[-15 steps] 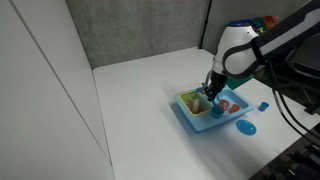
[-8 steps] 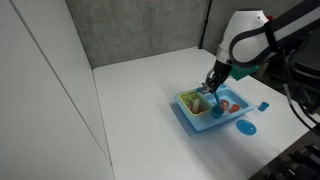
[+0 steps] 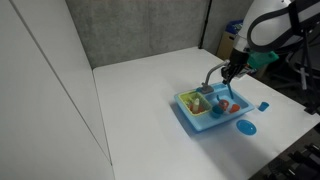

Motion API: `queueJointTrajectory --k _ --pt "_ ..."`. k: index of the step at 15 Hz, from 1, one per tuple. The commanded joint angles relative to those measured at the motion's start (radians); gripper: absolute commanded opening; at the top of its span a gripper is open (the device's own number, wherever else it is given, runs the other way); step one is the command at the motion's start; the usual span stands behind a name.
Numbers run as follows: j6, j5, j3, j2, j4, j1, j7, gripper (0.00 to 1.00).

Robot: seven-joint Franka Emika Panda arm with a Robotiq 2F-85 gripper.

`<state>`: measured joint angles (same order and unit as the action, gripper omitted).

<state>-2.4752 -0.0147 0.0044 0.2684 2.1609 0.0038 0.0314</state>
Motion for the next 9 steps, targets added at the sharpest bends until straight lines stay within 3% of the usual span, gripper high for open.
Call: queueJointTrajectory --k 1,9 --pt "0.034 -0.033 -0.036 -0.053 0.046 -0.065 -0.047 0.09" --pt "0.056 -0.052 -0.163 -0.032 0.052 -0.218 -0.079 0.09"
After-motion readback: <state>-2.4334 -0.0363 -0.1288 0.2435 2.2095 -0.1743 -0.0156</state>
